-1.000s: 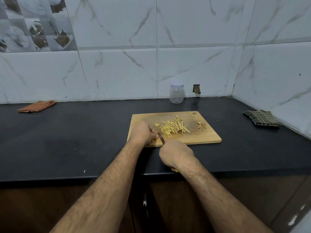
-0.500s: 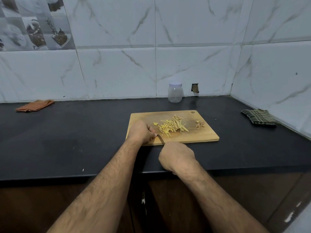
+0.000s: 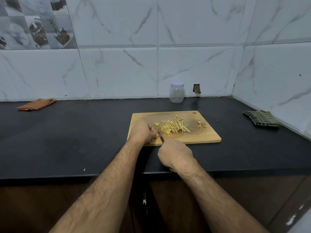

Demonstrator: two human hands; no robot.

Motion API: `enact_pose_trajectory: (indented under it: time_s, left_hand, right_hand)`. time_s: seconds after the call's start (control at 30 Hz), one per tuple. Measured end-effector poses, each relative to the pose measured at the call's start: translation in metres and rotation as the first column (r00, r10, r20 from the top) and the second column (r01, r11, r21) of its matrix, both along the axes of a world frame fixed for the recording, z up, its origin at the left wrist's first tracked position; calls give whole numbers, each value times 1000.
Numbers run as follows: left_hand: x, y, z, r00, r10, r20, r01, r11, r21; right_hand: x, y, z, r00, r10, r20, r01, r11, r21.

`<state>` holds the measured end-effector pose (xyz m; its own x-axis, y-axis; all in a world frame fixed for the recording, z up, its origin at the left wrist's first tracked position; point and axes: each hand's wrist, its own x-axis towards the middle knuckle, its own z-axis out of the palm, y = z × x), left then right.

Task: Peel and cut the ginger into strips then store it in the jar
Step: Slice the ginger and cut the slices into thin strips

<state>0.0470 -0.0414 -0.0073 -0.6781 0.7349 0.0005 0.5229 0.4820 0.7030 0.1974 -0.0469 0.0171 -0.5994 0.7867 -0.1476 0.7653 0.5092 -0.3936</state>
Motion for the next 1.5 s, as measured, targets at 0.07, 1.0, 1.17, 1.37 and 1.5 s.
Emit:
enact_pose_trajectory:
  time_s: [0.07, 1.0, 1.17, 1.37, 1.5]
  left_hand:
    - [0, 0, 0, 1000, 3, 3, -3, 1000, 3]
    - [-4, -15, -4, 998, 55, 38, -58, 995, 87]
    - [-5, -17, -11, 981, 178, 79, -192, 952, 240]
    - [-17, -10, -13, 972, 229, -57, -214, 957, 197]
    - [-26, -1, -9, 973, 179, -148, -168, 982, 84]
  right_hand:
    - [-1, 0, 0, 1000, -6, 8, 6, 1000, -8]
    - [8, 3, -2, 999, 36, 30, -39, 993, 115]
    - [2, 15, 1, 994, 36, 102, -51, 987, 152]
    - [-5, 32, 4, 998, 10, 66, -20, 988, 151]
    - [-13, 34, -4, 1000, 16, 8, -16, 998, 56]
